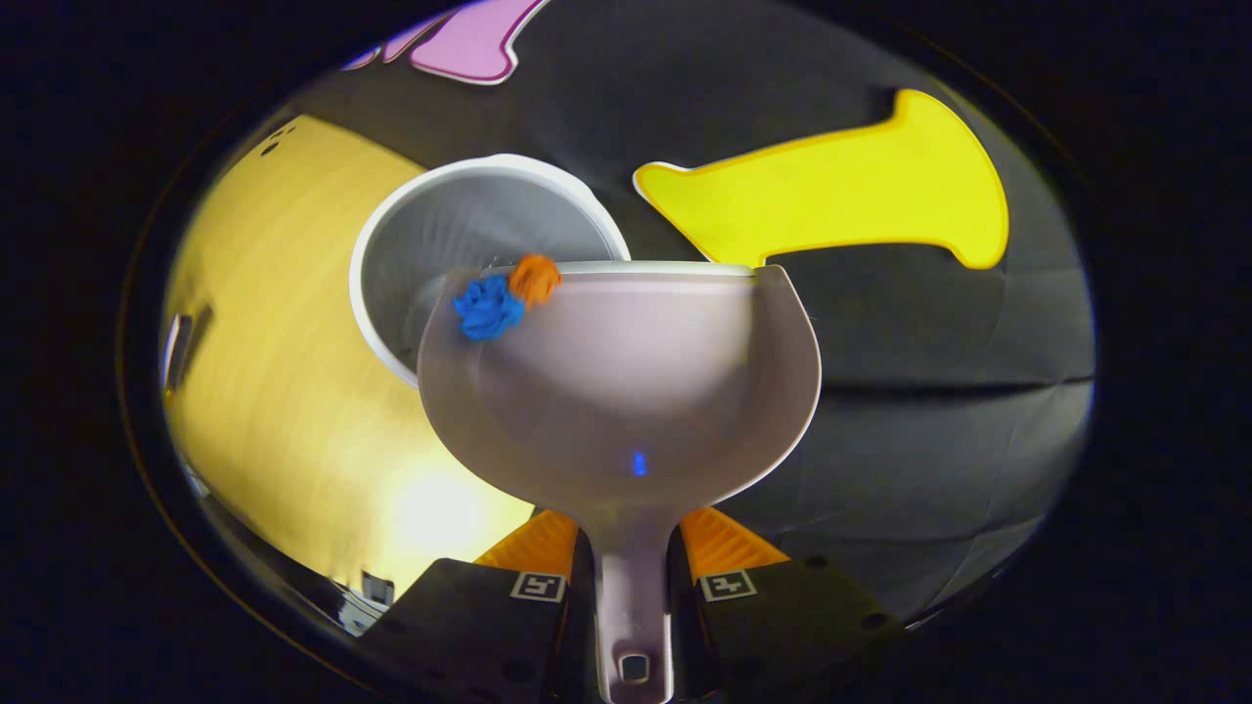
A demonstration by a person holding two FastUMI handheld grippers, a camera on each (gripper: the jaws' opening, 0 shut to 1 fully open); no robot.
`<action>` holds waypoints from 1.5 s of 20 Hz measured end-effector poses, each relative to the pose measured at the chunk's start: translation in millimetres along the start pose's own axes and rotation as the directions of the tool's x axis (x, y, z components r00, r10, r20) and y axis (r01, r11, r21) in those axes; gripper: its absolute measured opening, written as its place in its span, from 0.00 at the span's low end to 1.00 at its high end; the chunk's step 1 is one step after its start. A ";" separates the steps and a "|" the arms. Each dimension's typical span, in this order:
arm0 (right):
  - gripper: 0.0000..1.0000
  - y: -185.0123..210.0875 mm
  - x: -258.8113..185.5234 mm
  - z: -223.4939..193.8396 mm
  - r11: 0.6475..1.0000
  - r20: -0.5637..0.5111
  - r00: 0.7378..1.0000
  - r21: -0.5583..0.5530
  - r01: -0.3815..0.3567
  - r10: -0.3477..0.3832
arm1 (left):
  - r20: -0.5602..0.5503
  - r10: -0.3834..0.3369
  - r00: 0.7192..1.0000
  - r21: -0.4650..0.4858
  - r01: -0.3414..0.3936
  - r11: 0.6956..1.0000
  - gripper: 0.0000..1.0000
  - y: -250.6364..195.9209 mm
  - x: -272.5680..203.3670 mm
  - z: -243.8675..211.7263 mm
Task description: Pick up the small broom and dustpan from the desktop, sweep the trash into the dustpan with the broom, and then empty the trash into the garbage bin.
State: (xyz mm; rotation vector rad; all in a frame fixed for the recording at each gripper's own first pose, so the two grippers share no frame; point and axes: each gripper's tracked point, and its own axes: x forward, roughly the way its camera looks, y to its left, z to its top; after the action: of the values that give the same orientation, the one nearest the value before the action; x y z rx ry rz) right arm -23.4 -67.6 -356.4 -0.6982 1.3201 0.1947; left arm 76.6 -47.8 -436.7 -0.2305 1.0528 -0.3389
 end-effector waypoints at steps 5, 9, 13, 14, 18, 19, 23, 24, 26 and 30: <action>0.35 -2.0 -3.1 5.3 0.998 -0.029 1.000 -0.054 -0.014 0.012 | -0.004 0.013 1.000 -0.012 -0.013 1.000 0.27 -1.1 2.1 -4.2; 0.35 -2.8 -0.4 3.7 0.997 -0.038 0.999 -0.070 -0.015 0.012 | -0.005 0.015 1.000 -0.009 -0.015 1.000 0.27 -1.6 3.2 -3.7; 0.35 -0.9 -1.6 4.0 0.999 -0.017 1.000 -0.047 -0.019 0.019 | -0.001 0.021 1.000 -0.007 -0.021 1.000 0.27 -1.5 2.9 -2.2; 0.35 -0.9 -1.8 4.4 0.999 -0.004 1.000 -0.030 -0.021 0.021 | 0.001 0.022 1.000 -0.004 -0.022 1.000 0.27 -1.1 2.3 -1.0; 0.35 8.3 -8.5 -0.1 0.998 0.056 0.998 0.049 -0.043 0.040 | 0.006 0.025 1.000 0.001 -0.025 1.000 0.27 -0.6 0.3 1.2; 0.35 9.1 -13.0 -2.4 0.997 0.074 0.996 0.064 -0.049 0.044 | 0.007 0.027 1.000 0.006 -0.027 1.000 0.27 -0.4 0.4 0.9; 0.35 19.9 -37.6 -3.7 0.987 0.198 0.978 0.138 -0.087 0.059 | 0.010 0.028 1.000 0.023 -0.028 0.999 0.27 -0.2 0.9 2.1; 0.35 26.3 -45.0 -3.8 0.980 0.234 0.970 0.167 -0.110 0.069 | 0.010 0.029 1.000 0.024 -0.029 0.999 0.25 -0.1 1.7 2.1; 0.35 38.1 -60.7 -2.7 0.962 0.304 0.949 0.222 -0.156 0.084 | 0.009 0.034 0.999 0.031 -0.034 0.999 0.27 0.4 1.8 3.2; 0.31 73.4 -97.4 -7.7 0.931 0.428 0.896 0.265 -0.250 0.119 | 0.015 0.053 0.999 0.038 -0.053 0.998 0.27 6.9 -7.6 5.9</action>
State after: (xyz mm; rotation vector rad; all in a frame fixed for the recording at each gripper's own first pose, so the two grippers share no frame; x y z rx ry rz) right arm -92.9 10.0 -292.5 -0.2363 0.9831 0.2624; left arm 79.5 -38.4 -430.2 -0.1701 1.0357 -0.3092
